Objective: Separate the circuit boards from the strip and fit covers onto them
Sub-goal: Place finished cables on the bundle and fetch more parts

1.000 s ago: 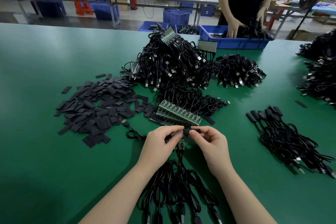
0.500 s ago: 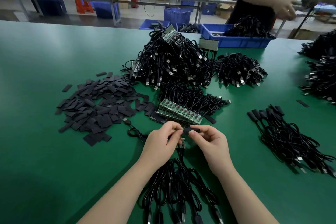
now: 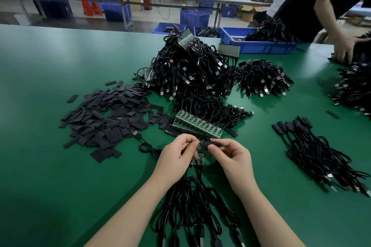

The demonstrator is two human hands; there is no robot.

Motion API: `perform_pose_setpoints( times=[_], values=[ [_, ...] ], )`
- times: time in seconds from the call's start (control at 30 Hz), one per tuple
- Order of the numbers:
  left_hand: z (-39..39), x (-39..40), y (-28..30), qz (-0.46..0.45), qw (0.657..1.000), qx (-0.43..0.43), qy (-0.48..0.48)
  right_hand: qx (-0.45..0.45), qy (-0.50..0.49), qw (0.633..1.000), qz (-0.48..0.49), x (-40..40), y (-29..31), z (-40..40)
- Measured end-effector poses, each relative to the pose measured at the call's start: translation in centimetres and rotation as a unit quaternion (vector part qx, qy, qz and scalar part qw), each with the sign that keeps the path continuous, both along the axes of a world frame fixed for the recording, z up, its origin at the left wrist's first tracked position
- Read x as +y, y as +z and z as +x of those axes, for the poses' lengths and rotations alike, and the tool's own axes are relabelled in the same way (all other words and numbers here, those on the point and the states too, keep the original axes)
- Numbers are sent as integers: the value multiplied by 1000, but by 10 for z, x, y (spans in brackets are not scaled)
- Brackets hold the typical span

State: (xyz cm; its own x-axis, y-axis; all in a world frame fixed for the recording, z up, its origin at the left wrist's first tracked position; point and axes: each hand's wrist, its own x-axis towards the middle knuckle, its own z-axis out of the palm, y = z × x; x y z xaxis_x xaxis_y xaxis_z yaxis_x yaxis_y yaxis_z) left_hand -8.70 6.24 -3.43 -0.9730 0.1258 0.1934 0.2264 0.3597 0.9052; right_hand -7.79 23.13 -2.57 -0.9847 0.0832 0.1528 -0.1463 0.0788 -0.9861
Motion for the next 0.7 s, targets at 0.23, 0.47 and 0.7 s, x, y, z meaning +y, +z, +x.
perform_pose_setpoints(
  times=[0.23, 0.47, 0.7],
  values=[
    [0, -1, 0, -1, 1000, -13, -10, 11, 3, 1000, 9, 0, 0, -1],
    [0, -1, 2, 4, 1000, -26, -13, 6, 16, 1000, 19, 2, 0, -2],
    [1, -5, 4, 17, 998, -43, -30, 5, 24, 1000, 17, 2, 0, -1]
  ],
)
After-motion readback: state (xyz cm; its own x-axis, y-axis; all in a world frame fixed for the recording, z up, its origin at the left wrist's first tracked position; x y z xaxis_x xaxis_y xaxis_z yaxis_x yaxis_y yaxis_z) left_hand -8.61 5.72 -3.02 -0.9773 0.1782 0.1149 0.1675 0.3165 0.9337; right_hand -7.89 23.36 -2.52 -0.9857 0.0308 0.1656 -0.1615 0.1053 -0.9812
